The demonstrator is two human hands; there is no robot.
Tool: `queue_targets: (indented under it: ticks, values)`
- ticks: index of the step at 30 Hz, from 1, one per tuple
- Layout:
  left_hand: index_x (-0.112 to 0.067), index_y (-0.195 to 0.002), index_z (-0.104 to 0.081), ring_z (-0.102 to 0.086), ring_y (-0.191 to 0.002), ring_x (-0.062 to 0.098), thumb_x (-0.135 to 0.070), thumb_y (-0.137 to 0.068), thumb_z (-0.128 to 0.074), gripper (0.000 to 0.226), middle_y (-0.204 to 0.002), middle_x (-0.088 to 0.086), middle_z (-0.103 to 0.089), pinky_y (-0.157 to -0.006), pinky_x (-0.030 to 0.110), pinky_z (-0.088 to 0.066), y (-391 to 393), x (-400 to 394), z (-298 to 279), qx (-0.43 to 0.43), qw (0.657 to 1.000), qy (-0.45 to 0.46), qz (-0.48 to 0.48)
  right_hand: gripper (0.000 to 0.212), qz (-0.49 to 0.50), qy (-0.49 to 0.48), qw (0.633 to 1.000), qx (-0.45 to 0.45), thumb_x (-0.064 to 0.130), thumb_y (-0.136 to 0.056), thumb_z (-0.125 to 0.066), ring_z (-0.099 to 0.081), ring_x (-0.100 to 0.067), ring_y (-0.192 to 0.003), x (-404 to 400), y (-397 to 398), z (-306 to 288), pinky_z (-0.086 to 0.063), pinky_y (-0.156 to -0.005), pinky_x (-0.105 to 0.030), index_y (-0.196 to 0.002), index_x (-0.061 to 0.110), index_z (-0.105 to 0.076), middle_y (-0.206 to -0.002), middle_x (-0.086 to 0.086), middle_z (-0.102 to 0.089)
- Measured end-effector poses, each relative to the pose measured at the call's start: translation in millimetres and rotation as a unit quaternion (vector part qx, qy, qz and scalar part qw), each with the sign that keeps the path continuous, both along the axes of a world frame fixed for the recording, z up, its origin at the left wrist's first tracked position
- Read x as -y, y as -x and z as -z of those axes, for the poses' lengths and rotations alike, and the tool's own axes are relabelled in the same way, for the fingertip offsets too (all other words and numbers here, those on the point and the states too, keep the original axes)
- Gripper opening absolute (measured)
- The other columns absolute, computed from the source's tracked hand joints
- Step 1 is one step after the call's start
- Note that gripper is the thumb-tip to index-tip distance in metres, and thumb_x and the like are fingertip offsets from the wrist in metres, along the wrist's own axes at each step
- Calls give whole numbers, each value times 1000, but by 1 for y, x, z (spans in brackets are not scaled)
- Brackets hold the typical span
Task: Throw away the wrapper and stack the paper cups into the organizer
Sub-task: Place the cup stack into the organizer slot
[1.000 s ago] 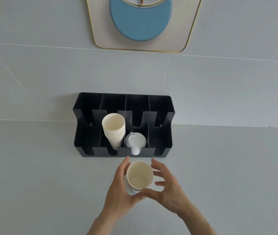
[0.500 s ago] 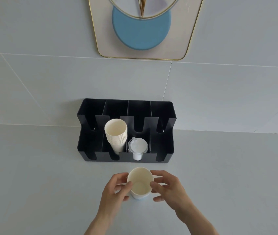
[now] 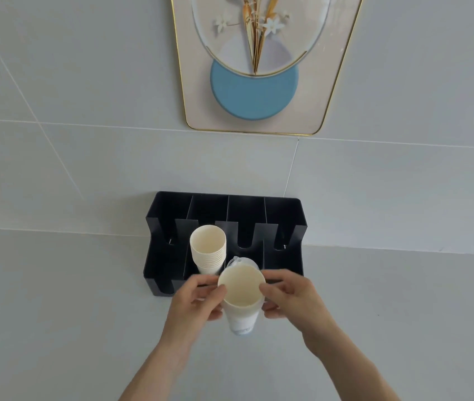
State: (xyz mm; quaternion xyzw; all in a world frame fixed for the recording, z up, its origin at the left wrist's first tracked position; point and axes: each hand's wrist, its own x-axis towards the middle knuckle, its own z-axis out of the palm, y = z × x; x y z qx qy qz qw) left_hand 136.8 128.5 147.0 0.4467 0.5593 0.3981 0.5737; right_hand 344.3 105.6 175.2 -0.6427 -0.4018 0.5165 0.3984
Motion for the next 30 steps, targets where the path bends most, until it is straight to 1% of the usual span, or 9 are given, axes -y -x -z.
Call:
queue_targets:
  ticks: [3, 5, 9, 13, 15, 18, 20, 25, 30]
  values:
    - [-21, -105, -71, -76, -89, 25, -27, -87, -77, 20, -97, 6, -79, -81, 41, -63, 5, -28, -33, 13, 1000, -26, 0, 17, -3, -32, 999, 6, 17, -93, -70, -77, -25, -78, -25, 6, -36, -66, -75, -38, -107, 25, -77, -88, -9, -79]
    - [-22, -104, -72, -76, -89, 25, -31, -86, -77, 21, -97, 7, -79, -81, 41, -63, 8, -46, -54, 20, 999, -45, -8, 16, 4, -53, 999, 9, 20, -93, -71, -78, -27, -78, -41, 11, -58, -66, -76, -39, -107, 25, -77, -91, -9, -79]
    - [-17, -105, -72, -76, -80, 18, -30, -87, -76, 23, -91, 4, -78, -75, 34, -61, 13, -80, -91, 48, 996, -72, -32, 17, 14, -85, 996, 14, 23, -91, -73, -76, -23, -70, -74, 22, -92, -66, -76, -40, -108, 21, -77, -94, -14, -78]
    - [-14, -106, -71, -76, -85, 24, -32, -87, -76, 27, -95, 8, -77, -72, 32, -60, 21, -108, -108, 62, 993, -86, -55, 21, 27, -100, 995, 10, 26, -91, -74, -76, -20, -66, -102, 34, -109, -67, -73, -39, -112, 21, -75, -96, -14, -78]
    - [-14, -105, -70, -76, -83, 22, -31, -87, -77, 26, -94, 7, -77, -69, 30, -60, 24, -118, -111, 63, 992, -90, -65, 23, 34, -96, 995, 7, 27, -91, -74, -77, -20, -66, -114, 41, -110, -67, -71, -38, -113, 21, -74, -97, -14, -77]
    - [-14, -104, -70, -75, -81, 20, -29, -87, -77, 24, -93, 7, -77, -70, 29, -60, 29, -130, -109, 63, 991, -90, -77, 23, 37, -90, 995, 6, 26, -92, -73, -79, -24, -71, -127, 49, -105, -67, -71, -37, -114, 21, -74, -98, -14, -78]
    - [-13, -104, -70, -75, -83, 21, -28, -87, -76, 24, -94, 7, -76, -71, 29, -60, 33, -136, -104, 61, 991, -82, -84, 23, 37, -80, 996, 6, 25, -93, -72, -79, -26, -75, -133, 54, -98, -67, -72, -36, -115, 21, -73, -98, -12, -78]
    - [-10, -105, -69, -75, -86, 24, -25, -87, -77, 25, -97, 11, -77, -68, 26, -59, 37, -144, -82, 51, 993, -69, -84, 22, 43, -63, 997, 16, 22, -94, -70, -79, -25, -75, -143, 59, -74, -67, -70, -35, -115, 19, -73, -96, -11, -77]
    - [-13, -105, -69, -76, -93, 26, -26, -87, -77, 23, -100, 11, -77, -73, 29, -60, 39, -148, -56, 30, 996, -54, -71, 20, 50, -39, 997, 35, 21, -94, -69, -79, -25, -79, -149, 61, -49, -66, -71, -35, -114, 20, -73, -91, -11, -79]
